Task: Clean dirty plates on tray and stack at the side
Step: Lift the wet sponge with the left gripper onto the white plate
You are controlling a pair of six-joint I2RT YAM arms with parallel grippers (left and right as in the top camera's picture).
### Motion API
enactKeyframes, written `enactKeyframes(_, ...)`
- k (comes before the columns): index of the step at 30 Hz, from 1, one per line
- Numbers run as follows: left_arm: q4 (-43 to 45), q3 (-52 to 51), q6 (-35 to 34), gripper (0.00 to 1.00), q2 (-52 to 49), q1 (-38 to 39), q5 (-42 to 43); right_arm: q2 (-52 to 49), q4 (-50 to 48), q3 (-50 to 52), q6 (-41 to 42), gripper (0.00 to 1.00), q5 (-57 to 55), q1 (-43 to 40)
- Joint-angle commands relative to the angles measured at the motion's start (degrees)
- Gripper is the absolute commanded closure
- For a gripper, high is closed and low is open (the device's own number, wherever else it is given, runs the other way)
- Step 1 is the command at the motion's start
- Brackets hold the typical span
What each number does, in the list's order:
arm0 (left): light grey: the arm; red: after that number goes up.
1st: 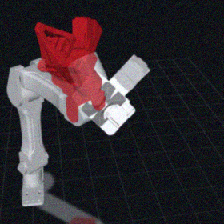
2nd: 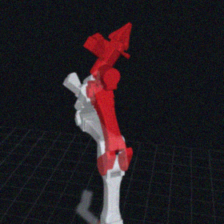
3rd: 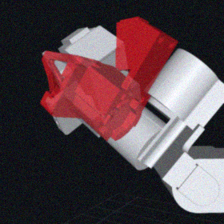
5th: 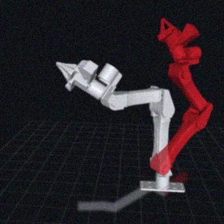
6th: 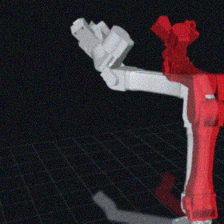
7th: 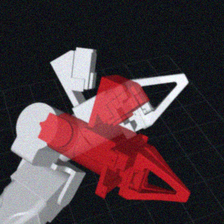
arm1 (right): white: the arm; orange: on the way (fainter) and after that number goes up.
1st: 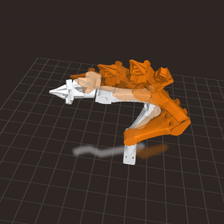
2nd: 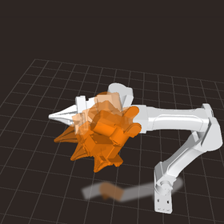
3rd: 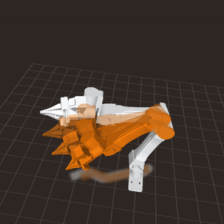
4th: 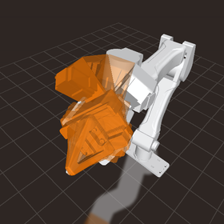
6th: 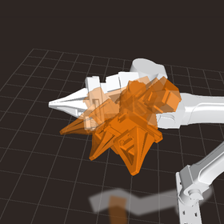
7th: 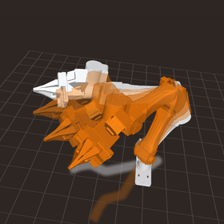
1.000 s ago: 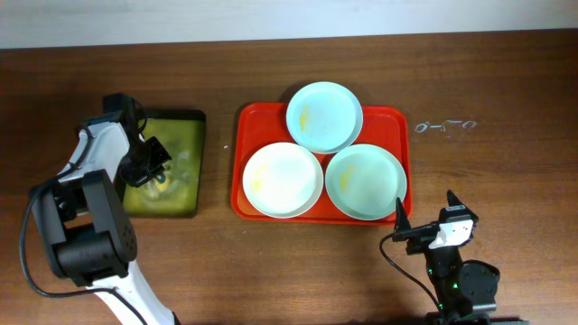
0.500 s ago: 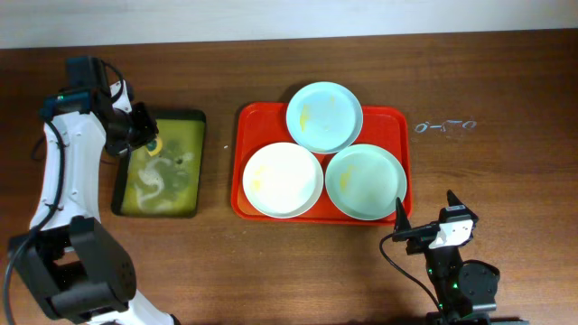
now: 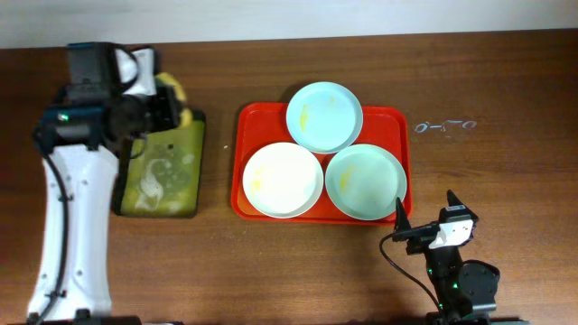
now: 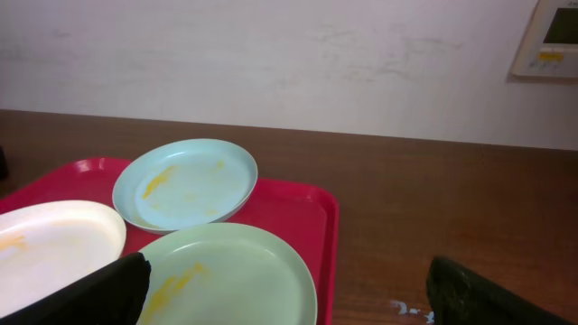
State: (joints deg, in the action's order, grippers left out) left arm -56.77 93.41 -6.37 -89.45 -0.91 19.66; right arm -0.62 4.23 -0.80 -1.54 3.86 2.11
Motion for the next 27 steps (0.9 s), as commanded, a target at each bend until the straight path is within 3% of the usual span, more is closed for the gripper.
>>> enactKeyframes(1,1.0,-4.6,1.3,1.0,-4.1,9.3,1.9,0.4,0.1,0.5,0.3,0.02,-0.7,0.4)
enactKeyframes(5,6.4,-11.0,1.2,1.0,-12.3,19.9,-0.4,0.4,0.1,0.5,0.3,0.01,-0.7,0.4)
enactKeyframes(10,9.9,-11.2,1.2,1.0,-22.2,26.2,-3.8,0.4,0.1,0.5,0.3,0.02,-0.7,0.4)
enactKeyframes(11,9.9,-11.2,1.2,0.91,-23.1,26.5,-3.8,0.4,0.1,0.5,0.3,0.02,-0.7,0.4)
enactKeyframes(12,9.8,-11.2,1.2,0.65,-23.7,26.6,-3.8,0.4,0.1,0.5,0.3,0.02,-0.7,0.4)
enactKeyframes(13,9.7,-11.2,1.2,0.57,-24.0,26.7,-3.8,0.4,0.1,0.5,0.3,0.02,-0.7,0.4)
enactKeyframes(17,7.6,-7.8,1.3,0.47,-23.6,25.5,-3.8,0.4,0.0,0.5,0.3,0.02,-0.7,0.4)
enactKeyframes(20,0.2,0.8,1.3,0.31,-22.6,22.6,-3.8,0.4,0.1,0.5,0.3,0.02,-0.7,0.4)
enactKeyframes(23,-7.3,9.4,1.3,0.3,-21.3,19.0,-4.3,0.4,0.1,0.5,0.3,0.01,-0.7,0.4)
enactKeyframes(24,-10.3,12.9,1.3,0.24,-20.2,16.4,-5.4,0.4,0.1,0.5,0.3,0.02,-0.7,0.4)
enactKeyframes(25,-11.5,14.3,1.3,0.07,-19.2,14.3,-6.2,0.4,0.1,0.5,0.3,0.02,-0.7,0.4)
enactKeyframes(26,-12.0,14.9,1.3,0.0,-18.4,12.4,-6.7,0.4,0.0,0.5,0.3,0.02,-0.7,0.4)
enactKeyframes(27,-12.6,15.0,1.3,0.01,-17.1,8.1,-7.2,0.4,-1.2,0.5,0.2,0.01,-1.9,0.4)
